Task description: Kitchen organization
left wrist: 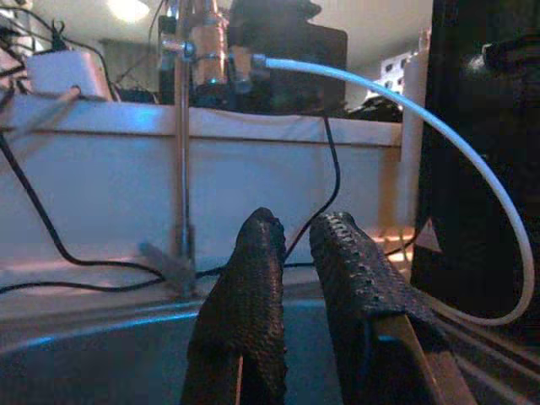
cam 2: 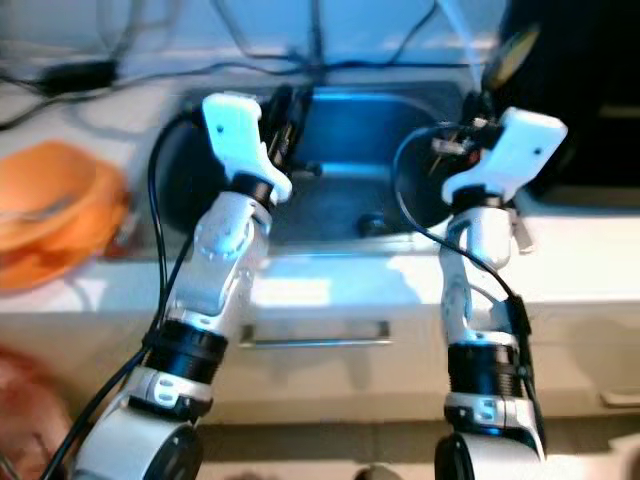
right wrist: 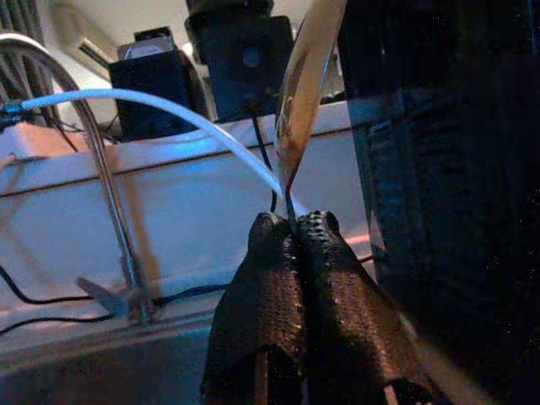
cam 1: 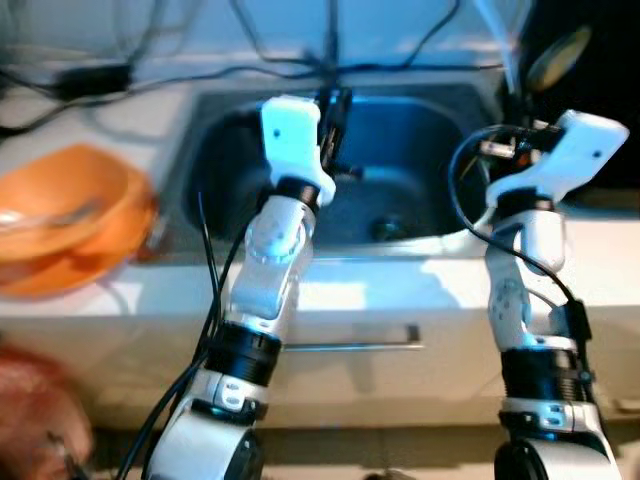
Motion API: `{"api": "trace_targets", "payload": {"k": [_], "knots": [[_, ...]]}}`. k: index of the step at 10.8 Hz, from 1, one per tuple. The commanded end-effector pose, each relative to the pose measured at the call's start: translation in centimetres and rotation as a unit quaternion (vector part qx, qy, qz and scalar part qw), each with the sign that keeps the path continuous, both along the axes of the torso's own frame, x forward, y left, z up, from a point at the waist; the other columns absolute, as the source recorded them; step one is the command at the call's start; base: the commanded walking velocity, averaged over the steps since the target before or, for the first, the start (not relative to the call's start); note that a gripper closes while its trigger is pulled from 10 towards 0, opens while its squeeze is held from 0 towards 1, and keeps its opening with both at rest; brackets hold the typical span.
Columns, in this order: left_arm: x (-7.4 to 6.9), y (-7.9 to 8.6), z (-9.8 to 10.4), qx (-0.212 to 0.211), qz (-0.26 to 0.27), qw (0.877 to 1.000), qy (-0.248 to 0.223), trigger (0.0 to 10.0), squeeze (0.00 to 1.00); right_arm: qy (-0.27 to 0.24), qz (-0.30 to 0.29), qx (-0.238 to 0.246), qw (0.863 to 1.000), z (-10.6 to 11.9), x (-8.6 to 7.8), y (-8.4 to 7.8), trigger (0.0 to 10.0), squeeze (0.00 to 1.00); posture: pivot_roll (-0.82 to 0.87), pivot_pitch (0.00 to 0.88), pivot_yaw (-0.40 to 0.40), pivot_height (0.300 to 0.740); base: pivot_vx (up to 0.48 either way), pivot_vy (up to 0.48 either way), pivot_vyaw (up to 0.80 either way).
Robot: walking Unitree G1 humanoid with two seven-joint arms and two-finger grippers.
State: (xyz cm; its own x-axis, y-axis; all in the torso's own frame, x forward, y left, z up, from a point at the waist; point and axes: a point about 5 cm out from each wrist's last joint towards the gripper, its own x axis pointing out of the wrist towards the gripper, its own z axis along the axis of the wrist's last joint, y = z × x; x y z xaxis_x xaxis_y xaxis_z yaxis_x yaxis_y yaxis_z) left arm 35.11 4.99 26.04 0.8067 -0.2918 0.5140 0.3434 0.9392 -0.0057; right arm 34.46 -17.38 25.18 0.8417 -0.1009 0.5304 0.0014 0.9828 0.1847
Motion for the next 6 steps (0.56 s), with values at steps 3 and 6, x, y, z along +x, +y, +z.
{"api": "trace_targets", "payload": {"k": [3,6], "knots": [[0.03,0.66,-0.01,-0.002,0.008,1.000,-0.001,10.0,0.00,-0.006,0.019,-0.006,1.000,0.13,-0.05,1.07,10.0,0.00,0.04,0.146,0.049,0.740,0.000,0.000,0.00],[0.00,0.63,-0.07,0.001,0.008,1.000,0.000,10.0,0.00,0.005,0.022,-0.015,1.000,-0.33,0.00,1.18,10.0,0.00,0.04,0.136,0.049,0.740,0.000,0.000,0.00]]}}
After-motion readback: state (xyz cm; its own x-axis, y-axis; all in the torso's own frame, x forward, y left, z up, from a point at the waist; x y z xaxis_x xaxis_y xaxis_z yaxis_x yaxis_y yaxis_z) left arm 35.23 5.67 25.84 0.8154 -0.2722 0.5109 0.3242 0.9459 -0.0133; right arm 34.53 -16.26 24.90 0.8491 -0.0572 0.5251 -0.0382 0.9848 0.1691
